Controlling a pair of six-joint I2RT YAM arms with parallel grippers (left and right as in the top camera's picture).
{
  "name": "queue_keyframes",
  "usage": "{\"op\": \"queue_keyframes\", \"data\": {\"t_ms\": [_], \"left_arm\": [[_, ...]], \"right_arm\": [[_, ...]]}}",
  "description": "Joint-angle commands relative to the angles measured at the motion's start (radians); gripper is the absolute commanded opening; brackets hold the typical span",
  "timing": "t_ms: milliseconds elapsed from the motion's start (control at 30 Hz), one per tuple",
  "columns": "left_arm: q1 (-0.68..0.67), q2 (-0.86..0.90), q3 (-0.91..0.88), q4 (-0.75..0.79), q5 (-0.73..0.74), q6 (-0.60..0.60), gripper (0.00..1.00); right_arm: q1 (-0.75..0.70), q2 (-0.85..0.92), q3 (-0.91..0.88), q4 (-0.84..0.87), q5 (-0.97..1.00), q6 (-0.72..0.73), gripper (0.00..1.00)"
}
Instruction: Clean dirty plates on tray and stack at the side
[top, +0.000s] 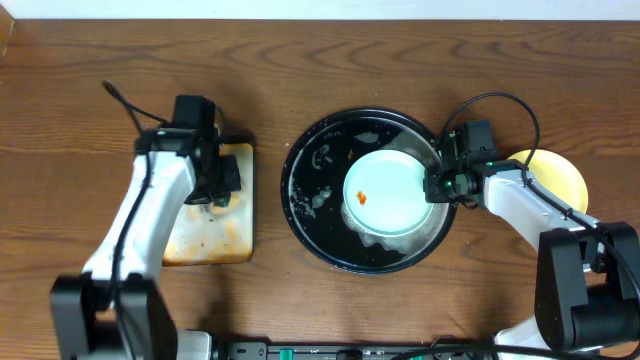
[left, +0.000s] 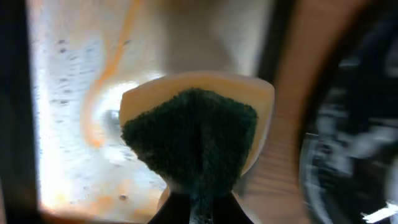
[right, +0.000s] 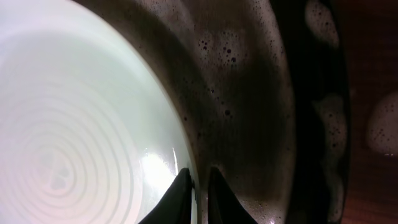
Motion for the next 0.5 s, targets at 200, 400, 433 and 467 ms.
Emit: {"op": "queue_keyframes", "data": {"t_ms": [200, 400, 433, 467], "left_arm": [[-0.185, -0.039, 0.109, 0.019, 0.214, -0.045, 0.08], [-0.378, -0.005, 0.11, 0.168, 0.214, -0.171, 0.08], [-0.404, 0.008, 0.11, 0.186, 0.214, -0.19, 0.08], [-0.455, 0.041, 0.11, 0.221, 0.214, -0.22, 0.08]], "right_arm": [[0.002, 0.014, -0.007, -0.008, 0.01, -0.008, 0.09], [0.002, 0.014, -0.007, -0.012, 0.01, -0.008, 0.08], [0.002, 0.014, -0.007, -0.013, 0.01, -0.008, 0.08], [0.002, 0.014, -0.007, -0.016, 0.01, -0.008, 0.07]]}}
